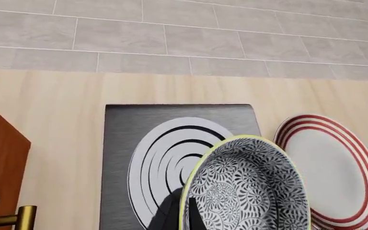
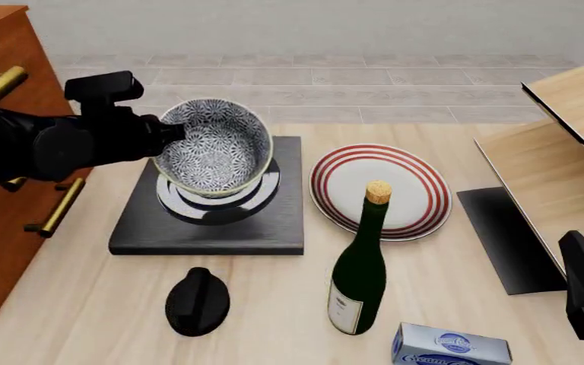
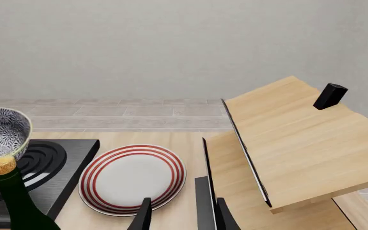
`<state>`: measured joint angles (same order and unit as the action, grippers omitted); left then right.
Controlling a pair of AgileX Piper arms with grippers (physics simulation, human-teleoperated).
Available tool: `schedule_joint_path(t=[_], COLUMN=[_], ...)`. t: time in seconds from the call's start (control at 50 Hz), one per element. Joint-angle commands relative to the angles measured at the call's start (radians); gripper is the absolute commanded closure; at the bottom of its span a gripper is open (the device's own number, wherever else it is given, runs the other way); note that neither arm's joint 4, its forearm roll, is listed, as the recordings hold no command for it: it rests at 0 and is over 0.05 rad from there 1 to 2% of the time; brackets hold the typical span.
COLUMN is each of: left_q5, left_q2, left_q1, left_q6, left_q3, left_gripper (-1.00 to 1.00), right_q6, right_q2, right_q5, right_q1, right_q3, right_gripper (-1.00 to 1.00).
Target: Put the bowl on the stove.
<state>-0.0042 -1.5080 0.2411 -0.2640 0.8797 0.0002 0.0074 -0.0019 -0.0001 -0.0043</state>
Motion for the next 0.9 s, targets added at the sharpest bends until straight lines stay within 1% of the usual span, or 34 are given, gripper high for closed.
schedule_joint_path(t=[0.02, 0.18, 0.28, 0.3, 0.32, 0.34, 0.52, 0.9], left_q5=[-0.014, -0.015, -0.002, -0.013, -0.005, -0.014, -0.026, -0.040], left_q2=[-0.011, -0.027, -0.051, -0.039, -0.054, -0.049, -0.065, -0.089], left_q1=[0.014, 0.019, 0.024, 0.018, 0.019, 0.015, 0.013, -0.007], left_q6=[0.002, -0.006, -0.026, -0.013, -0.024, -0.016, -0.016, -0.004], left_q3=[-0.001, -0.001, 0.011, 0.006, 0.013, 0.009, 0.001, 0.017], left_gripper=[1.00, 1.00, 1.00, 1.00, 1.00, 1.00, 1.00, 1.00], right_q6=[0.000, 0.000, 0.000, 0.000, 0.000, 0.000, 0.000, 0.000], right_q2=[0.000, 0.000, 0.000, 0.000, 0.000, 0.000, 0.000, 0.000], right_q5=[0.000, 0.000, 0.000, 0.000, 0.000, 0.000, 0.000, 0.000], right_q1=[0.000, 0.000, 0.000, 0.000, 0.000, 0.000, 0.000, 0.000], right_q3=[0.000, 0.000, 0.000, 0.000, 0.000, 0.000, 0.000, 0.000], right_gripper=[-1.00, -1.00, -1.00, -1.00, -1.00, -1.00, -1.00, -1.00])
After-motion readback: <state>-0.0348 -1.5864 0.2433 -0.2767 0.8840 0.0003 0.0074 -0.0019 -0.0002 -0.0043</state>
